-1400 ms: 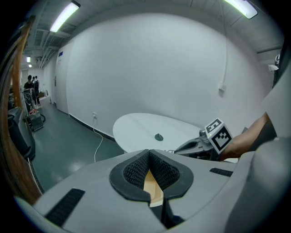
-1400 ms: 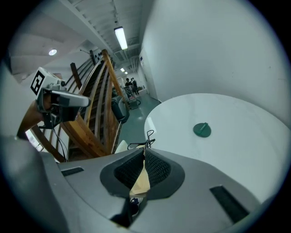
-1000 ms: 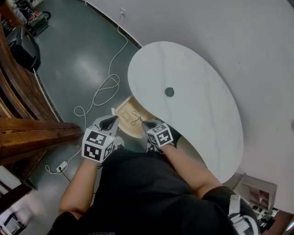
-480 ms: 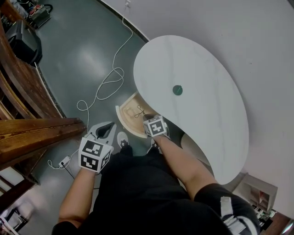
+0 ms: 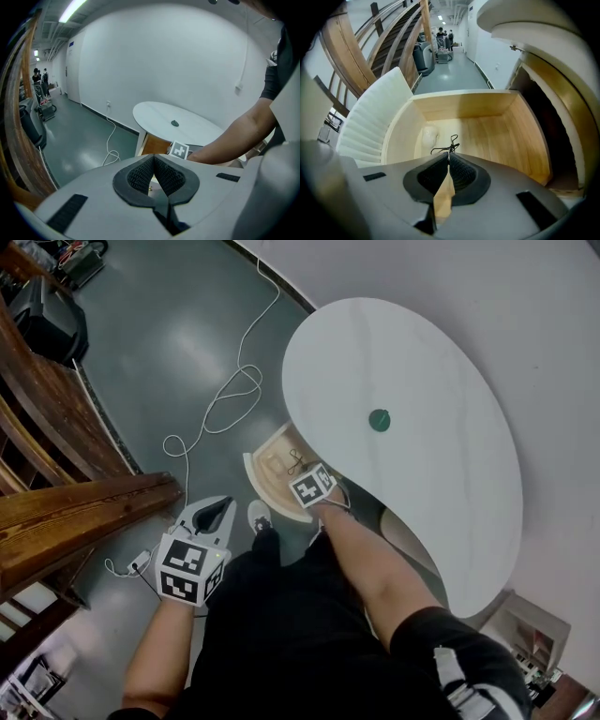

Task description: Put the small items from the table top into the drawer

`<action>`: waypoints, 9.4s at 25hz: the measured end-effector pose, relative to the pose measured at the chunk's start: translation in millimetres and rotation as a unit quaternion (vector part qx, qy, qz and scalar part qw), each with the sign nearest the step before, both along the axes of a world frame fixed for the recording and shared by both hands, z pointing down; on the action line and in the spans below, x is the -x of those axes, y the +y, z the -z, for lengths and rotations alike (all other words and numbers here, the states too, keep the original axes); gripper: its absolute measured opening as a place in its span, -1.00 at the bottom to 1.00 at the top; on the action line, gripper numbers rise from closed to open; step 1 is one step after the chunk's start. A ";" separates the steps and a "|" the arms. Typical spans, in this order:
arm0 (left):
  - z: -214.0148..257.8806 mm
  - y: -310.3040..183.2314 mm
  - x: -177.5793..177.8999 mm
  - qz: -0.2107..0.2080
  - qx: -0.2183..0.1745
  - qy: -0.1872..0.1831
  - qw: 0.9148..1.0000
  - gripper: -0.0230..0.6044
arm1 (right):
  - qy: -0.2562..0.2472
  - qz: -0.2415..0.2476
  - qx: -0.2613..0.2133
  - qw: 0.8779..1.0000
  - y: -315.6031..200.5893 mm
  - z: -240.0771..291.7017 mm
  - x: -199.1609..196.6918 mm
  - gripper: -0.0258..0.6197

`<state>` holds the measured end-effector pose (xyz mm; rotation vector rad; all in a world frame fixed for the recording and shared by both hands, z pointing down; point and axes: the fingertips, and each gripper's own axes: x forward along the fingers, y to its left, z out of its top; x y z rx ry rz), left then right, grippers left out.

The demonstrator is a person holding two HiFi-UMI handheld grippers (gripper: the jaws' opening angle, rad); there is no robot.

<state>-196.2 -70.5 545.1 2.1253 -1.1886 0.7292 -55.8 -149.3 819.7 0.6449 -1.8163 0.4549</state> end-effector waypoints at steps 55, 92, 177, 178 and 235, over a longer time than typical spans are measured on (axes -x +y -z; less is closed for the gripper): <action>69.1 -51.4 -116.6 -0.062 -0.097 0.042 0.992 -0.88 | -0.290 -0.092 -0.132 0.944 19.9 314.2 -86.1 -0.71; 69.4 -42.7 -113.3 0.056 -0.085 0.001 0.995 -0.88 | -0.061 0.103 -0.186 0.975 -109.8 182.8 -152.4 -0.66; 26.5 1.9 -21.3 0.058 -0.037 0.050 0.996 -0.88 | -0.106 0.185 0.002 0.977 73.4 100.3 8.4 -0.86; 24.6 3.5 -19.5 0.061 -0.034 0.050 0.996 -0.88 | -0.099 0.191 0.007 0.977 73.1 91.5 10.1 -0.86; 79.3 -37.1 -65.4 -0.042 -0.102 0.063 0.992 -0.88 | -0.286 -0.013 -0.119 0.951 29.7 302.5 6.1 -0.79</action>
